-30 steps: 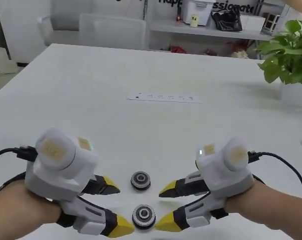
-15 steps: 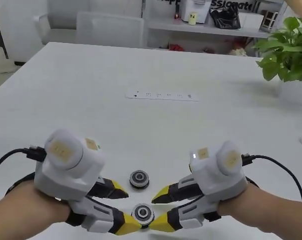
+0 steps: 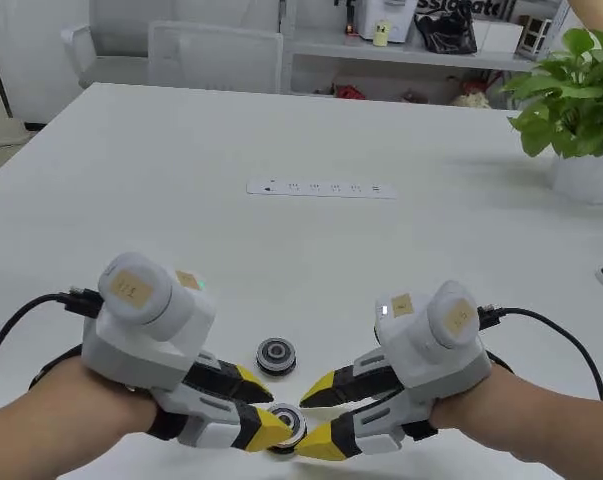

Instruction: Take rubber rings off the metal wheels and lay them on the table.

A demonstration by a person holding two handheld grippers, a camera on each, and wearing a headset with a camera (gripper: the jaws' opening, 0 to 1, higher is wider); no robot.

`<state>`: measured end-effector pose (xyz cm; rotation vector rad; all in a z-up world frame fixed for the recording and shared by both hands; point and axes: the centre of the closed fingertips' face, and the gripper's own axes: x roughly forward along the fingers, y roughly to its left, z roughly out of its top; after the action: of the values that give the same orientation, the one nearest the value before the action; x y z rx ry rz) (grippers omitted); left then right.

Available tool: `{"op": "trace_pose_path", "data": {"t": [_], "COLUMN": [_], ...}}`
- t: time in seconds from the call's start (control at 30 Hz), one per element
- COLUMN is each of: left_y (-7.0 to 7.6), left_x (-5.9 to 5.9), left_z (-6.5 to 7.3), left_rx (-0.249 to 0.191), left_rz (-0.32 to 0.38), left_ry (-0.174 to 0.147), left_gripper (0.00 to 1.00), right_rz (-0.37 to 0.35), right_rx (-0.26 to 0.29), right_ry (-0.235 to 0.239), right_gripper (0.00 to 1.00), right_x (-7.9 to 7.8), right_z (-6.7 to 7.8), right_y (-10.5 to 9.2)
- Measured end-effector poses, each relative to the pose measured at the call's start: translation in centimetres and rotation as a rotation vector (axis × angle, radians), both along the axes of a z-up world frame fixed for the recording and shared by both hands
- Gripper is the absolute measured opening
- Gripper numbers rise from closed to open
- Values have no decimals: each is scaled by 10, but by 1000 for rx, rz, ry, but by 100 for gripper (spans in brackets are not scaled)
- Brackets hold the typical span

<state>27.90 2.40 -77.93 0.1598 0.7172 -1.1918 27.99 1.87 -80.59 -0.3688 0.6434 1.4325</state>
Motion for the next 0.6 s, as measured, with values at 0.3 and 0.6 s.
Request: {"op": "trace_pose_path", "data": {"t": [0.3,0.6], "left_y": [-4,-7], "left_x": [-1,-3], "left_z": [-10,-11], "left_rx": [50,83], "left_rz": [-30,-68], "left_ry": [-16,-69], "left_gripper": [24,21], "right_rz": [-7,-10], "right_rx": [6,7], "right_ry": [4,6], "right_gripper": [27,27], "right_x": [1,1], "right_z": [1,1], "right_y": [-1,-2]}}
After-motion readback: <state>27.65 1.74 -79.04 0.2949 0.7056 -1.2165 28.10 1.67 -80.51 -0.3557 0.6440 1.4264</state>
